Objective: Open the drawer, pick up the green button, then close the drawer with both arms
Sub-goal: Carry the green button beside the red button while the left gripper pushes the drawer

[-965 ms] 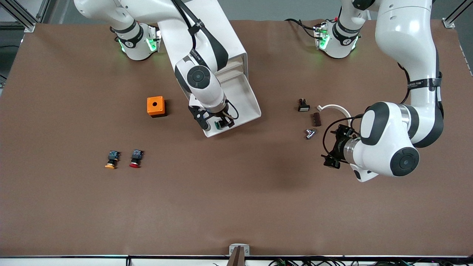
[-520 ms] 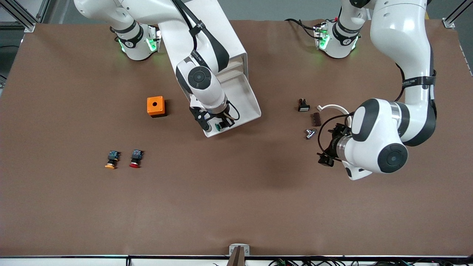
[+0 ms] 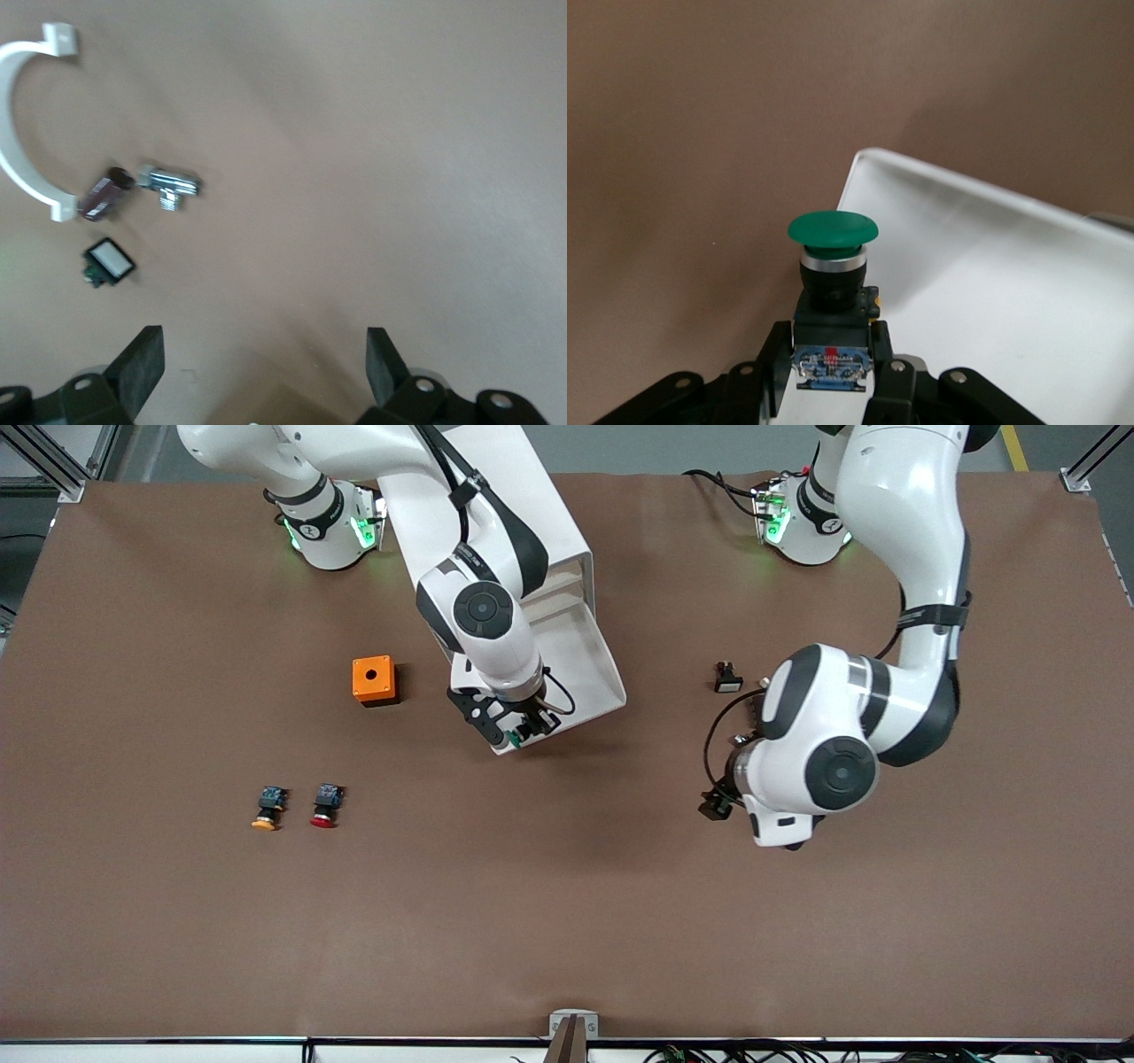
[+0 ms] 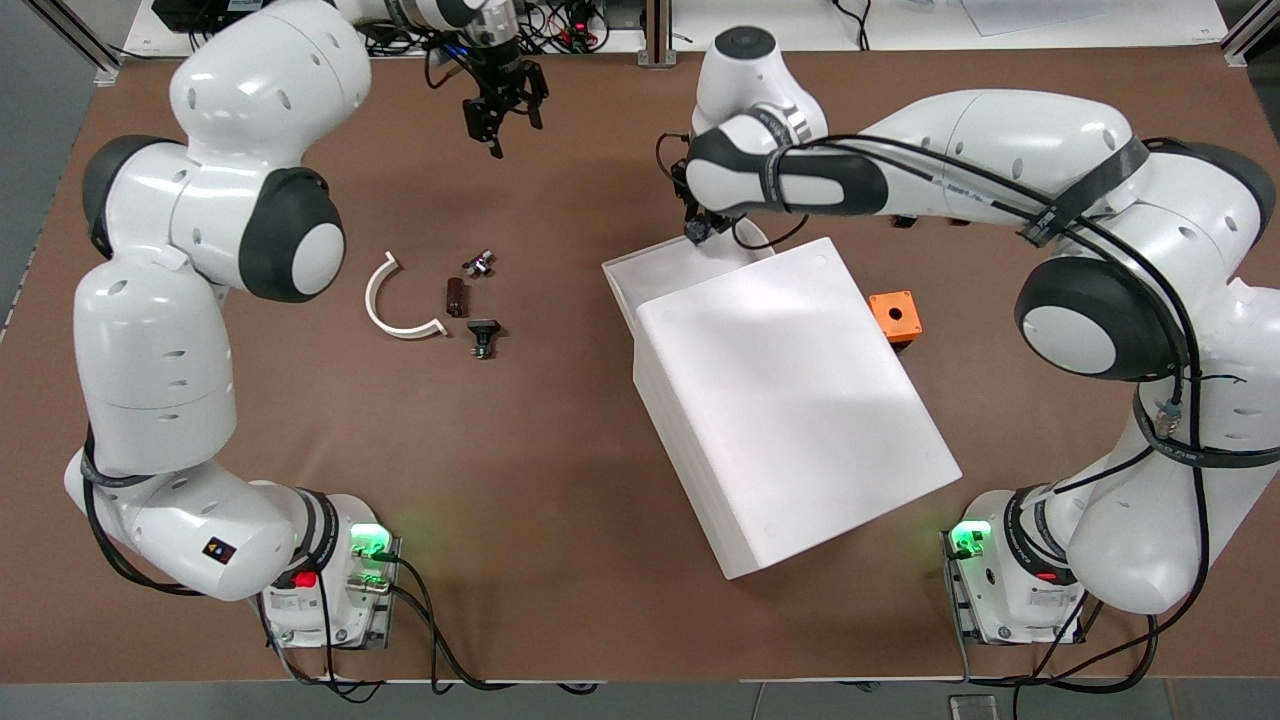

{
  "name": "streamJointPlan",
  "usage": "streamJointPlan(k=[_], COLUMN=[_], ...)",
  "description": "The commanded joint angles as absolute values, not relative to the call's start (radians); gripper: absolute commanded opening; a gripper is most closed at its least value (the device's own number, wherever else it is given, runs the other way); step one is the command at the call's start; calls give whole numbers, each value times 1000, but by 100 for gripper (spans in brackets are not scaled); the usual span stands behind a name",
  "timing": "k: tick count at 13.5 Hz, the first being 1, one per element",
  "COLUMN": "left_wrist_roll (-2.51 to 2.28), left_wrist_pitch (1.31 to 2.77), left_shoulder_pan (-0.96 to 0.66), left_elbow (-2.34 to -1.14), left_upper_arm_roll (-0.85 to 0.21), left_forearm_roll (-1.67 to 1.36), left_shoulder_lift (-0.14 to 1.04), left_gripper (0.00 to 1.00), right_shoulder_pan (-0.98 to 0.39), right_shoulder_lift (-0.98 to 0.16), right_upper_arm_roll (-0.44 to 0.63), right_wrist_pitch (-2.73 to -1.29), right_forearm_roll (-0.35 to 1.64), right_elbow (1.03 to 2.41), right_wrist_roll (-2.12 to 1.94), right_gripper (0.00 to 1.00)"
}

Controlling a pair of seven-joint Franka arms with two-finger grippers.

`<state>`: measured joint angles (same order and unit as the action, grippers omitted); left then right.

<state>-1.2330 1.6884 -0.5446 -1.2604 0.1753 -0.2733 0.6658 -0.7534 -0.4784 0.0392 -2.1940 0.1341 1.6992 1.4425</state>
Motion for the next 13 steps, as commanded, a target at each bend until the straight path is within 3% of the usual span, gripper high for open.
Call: streamJointPlan(k=[1, 6, 13], left_wrist_roll=[-1212, -1093, -945], left_wrist_pitch=[1739, 1911, 2009], left_shoulder_pan=[-567, -638, -797], left_elbow=[-1267, -1278, -1281], left_upper_arm_roll=[164, 149, 135], left_forearm_roll=[-250, -247, -261], left_shoulder_lift=[661, 719, 828], left_gripper=[100, 100, 100], right_shoulder_pan=[-701, -612, -477], right_shoulder_lift=[-485, -462, -471], right_upper_arm_roll=[31, 32, 32], right_wrist_pitch=[-2115, -2082, -2088], right_forearm_roll=[114, 115, 115], right_elbow=[1629, 1629, 1655], right_wrist_roll=[1318, 1070, 706], right_gripper=[0, 0, 0])
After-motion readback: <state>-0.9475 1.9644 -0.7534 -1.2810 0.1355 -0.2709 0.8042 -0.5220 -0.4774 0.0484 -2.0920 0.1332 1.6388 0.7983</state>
